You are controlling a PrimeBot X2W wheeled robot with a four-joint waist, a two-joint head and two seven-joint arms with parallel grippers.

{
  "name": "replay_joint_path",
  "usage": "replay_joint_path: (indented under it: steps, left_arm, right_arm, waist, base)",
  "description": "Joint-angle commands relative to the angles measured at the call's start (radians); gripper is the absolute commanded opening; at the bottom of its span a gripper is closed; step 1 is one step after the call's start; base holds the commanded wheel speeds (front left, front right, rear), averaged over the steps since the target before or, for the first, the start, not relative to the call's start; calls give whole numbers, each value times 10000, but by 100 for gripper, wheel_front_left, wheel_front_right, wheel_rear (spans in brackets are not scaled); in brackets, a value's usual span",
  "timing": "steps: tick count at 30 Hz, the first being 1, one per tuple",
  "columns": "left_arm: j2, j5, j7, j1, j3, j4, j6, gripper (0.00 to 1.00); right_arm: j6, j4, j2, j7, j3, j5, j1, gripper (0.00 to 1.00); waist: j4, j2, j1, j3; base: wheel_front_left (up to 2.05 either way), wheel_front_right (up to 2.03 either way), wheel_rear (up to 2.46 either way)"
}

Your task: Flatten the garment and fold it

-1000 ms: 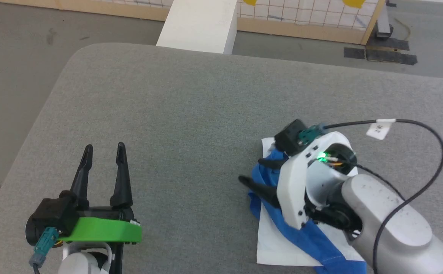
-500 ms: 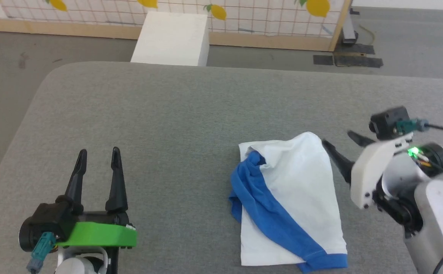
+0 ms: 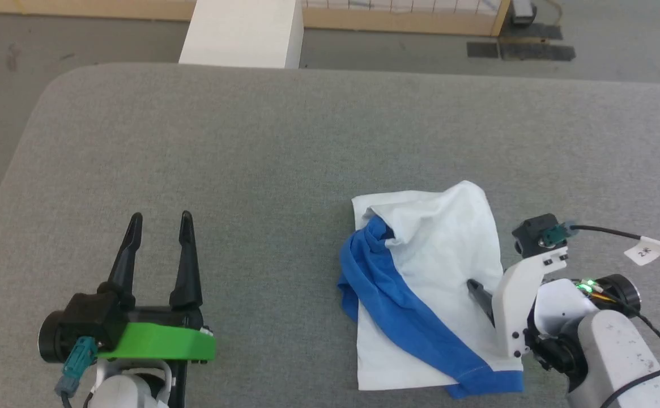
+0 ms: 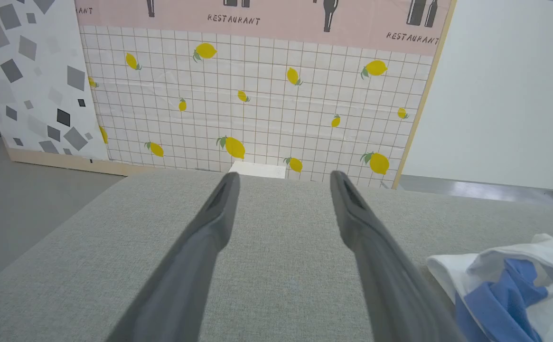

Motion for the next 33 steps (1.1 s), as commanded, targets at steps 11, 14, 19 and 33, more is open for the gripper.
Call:
replay_joint_path:
  steps: [11,14,19,33]
  left_arm:
    - [-26,-71,-45,-426,-236,121,37,100]
    - [-26,-89,-45,-459,-265,169,37,100]
    - [-26,-119,-46,-419,-278,281,31,100]
    - [-26,-190,-46,26,46,78,123,100]
  right_arm:
    - [-13,1234,98,136,90,-119,-314,100]
    - [-13,1428,-5,218,166,33,-370,5]
    - [-13,1301,-508,94,626,293,-556,0]
    - [-13,-991,-4179,1163,3072,2184,-1330,0]
  waist:
    - [538,0,0,556]
    - [601,0,0,534]
    - [659,0,0,281]
    - [-1722,0,0,-10]
  base:
    - [0,0,0]
    - [0,0,0]
    - [0,0,0]
    - [0,0,0]
